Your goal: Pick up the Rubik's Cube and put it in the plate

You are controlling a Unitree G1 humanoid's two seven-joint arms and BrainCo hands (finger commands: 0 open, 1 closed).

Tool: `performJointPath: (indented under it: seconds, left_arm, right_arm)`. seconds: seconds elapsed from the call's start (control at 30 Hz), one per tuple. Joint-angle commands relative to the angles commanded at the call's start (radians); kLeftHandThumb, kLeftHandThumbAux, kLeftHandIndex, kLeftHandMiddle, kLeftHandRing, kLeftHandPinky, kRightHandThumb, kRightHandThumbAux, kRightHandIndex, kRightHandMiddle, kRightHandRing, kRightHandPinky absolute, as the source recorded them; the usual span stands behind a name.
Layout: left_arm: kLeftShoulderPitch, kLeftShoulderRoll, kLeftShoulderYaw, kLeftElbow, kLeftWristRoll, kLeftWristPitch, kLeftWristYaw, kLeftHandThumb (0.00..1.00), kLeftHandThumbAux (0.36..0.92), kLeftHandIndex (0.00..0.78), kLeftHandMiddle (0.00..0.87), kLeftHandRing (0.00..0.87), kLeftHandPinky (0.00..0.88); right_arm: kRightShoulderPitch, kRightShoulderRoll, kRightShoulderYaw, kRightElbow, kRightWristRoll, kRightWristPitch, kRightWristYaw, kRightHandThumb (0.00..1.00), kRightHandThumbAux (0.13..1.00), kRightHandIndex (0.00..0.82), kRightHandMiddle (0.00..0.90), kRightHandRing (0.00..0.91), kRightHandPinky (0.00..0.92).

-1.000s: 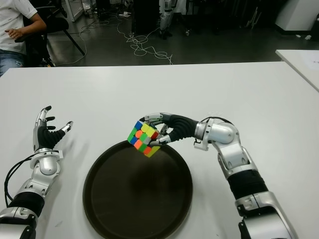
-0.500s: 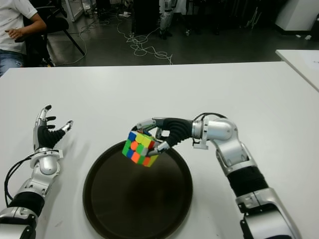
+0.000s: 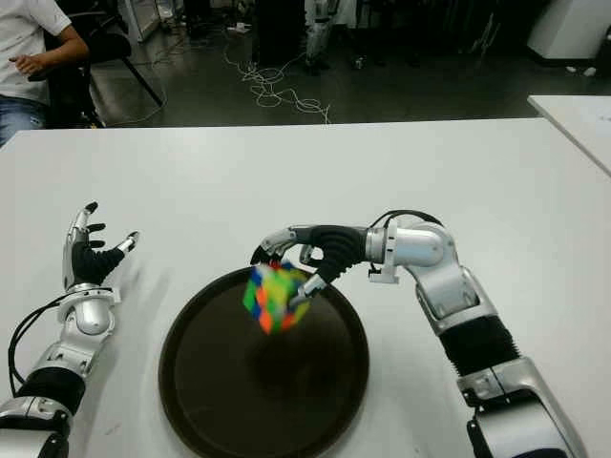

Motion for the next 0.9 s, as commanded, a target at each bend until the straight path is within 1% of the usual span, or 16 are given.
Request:
performJointPath:
  seconds: [0.1,0.2,0.23,0.3,0.33,0.37,0.4,0.43,0.47,0.5,0.53,0.57,0.63,0.77,0.8,0.9]
  left_arm:
    - [0.0,0.0,0.001,0.0,-0.003,0.001,-0.004,0.001,0.706,0.0,0.094,0.128,0.184]
    - [0.0,0.0,0.002,-0.002,-0.007,0.001,-0.01,0.0,0.703,0.0,0.114,0.159,0.224]
    - [0.0,0.0,0.002,-0.001,-0.007,0.002,-0.012,0.0,0.705,0.0,0.136,0.203,0.272]
    - [-0.001,0.0,0.002,0.0,-0.007,0.004,-0.012,0.0,0.706,0.0,0.158,0.246,0.311]
    - [-0.001,0.0,0.002,0.001,-0.006,0.005,-0.012,0.0,0.705,0.0,0.167,0.263,0.331]
    - [-0.002,0.0,0.002,0.001,-0.006,0.005,-0.011,0.0,0.705,0.0,0.17,0.269,0.339]
    - [-0.002,0.0,0.002,0.002,-0.005,0.005,-0.01,0.0,0.703,0.0,0.173,0.275,0.345]
    - [-0.002,0.0,0.002,0.001,-0.006,0.005,-0.01,0.0,0.703,0.0,0.174,0.276,0.347]
    - [-0.002,0.0,0.002,0.001,-0.006,0.004,-0.01,0.0,0.698,0.0,0.171,0.271,0.339]
    - [-0.001,0.0,0.003,0.001,-0.008,0.003,-0.011,0.0,0.694,0.0,0.169,0.267,0.333]
    - [-0.001,-0.001,0.004,0.001,-0.009,0.003,-0.012,0.0,0.688,0.0,0.171,0.267,0.331]
    - [-0.001,-0.001,0.004,0.0,-0.01,0.003,-0.013,0.0,0.686,0.0,0.172,0.267,0.33]
    - [-0.001,-0.001,0.004,-0.001,-0.01,0.002,-0.013,0.0,0.677,0.0,0.179,0.277,0.329]
    - [-0.001,0.0,0.003,0.002,-0.008,0.0,-0.01,0.0,0.682,0.0,0.179,0.273,0.323]
    - [-0.001,0.0,0.002,0.002,-0.007,-0.001,-0.008,0.0,0.69,0.0,0.201,0.313,0.373]
    - [-0.001,0.0,0.001,0.002,-0.005,-0.001,-0.006,0.0,0.699,0.0,0.231,0.352,0.395]
  right_arm:
    - [-0.016,0.017,0.001,0.048,-0.015,-0.043,-0.036,0.0,0.678,0.688,0.857,0.882,0.875]
    - [-0.015,0.033,0.001,0.077,-0.073,-0.109,-0.128,0.0,0.695,0.653,0.844,0.873,0.861]
    - [-0.014,0.048,0.002,0.086,-0.105,-0.135,-0.179,0.0,0.721,0.591,0.804,0.835,0.828]
    - [-0.015,0.062,0.002,0.108,-0.143,-0.173,-0.244,0.0,0.758,0.511,0.754,0.785,0.783]
    - [-0.015,0.064,0.002,0.119,-0.151,-0.187,-0.26,0.0,0.769,0.425,0.621,0.653,0.677]
    - [-0.021,0.064,0.006,0.147,-0.168,-0.205,-0.281,0.0,0.773,0.395,0.574,0.606,0.638]
    - [-0.026,0.064,0.01,0.17,-0.181,-0.219,-0.298,0.0,0.776,0.313,0.456,0.485,0.554]
    - [-0.029,0.06,0.014,0.174,-0.189,-0.226,-0.302,0.0,0.777,0.283,0.414,0.442,0.523]
    - [-0.031,0.058,0.016,0.176,-0.193,-0.232,-0.305,0.0,0.776,0.215,0.326,0.345,0.417]
    - [-0.033,0.054,0.02,0.18,-0.191,-0.234,-0.299,0.0,0.775,0.172,0.269,0.283,0.348]
    - [-0.034,0.052,0.023,0.185,-0.19,-0.236,-0.296,0.0,0.765,0.125,0.214,0.217,0.249]
    - [-0.037,0.05,0.026,0.191,-0.183,-0.238,-0.286,0.0,0.762,0.108,0.195,0.193,0.213]
    - [-0.041,0.046,0.03,0.197,-0.174,-0.239,-0.273,0.0,0.76,0.055,0.131,0.113,0.099]
    - [-0.046,0.042,0.033,0.203,-0.179,-0.239,-0.276,0.0,0.774,0.019,0.097,0.068,0.034]
    - [-0.046,0.041,0.033,0.203,-0.182,-0.237,-0.279,0.0,0.777,0.012,0.088,0.058,0.023]
    - [-0.044,0.04,0.033,0.2,-0.183,-0.218,-0.28,0.0,0.773,0.003,0.07,0.041,0.007]
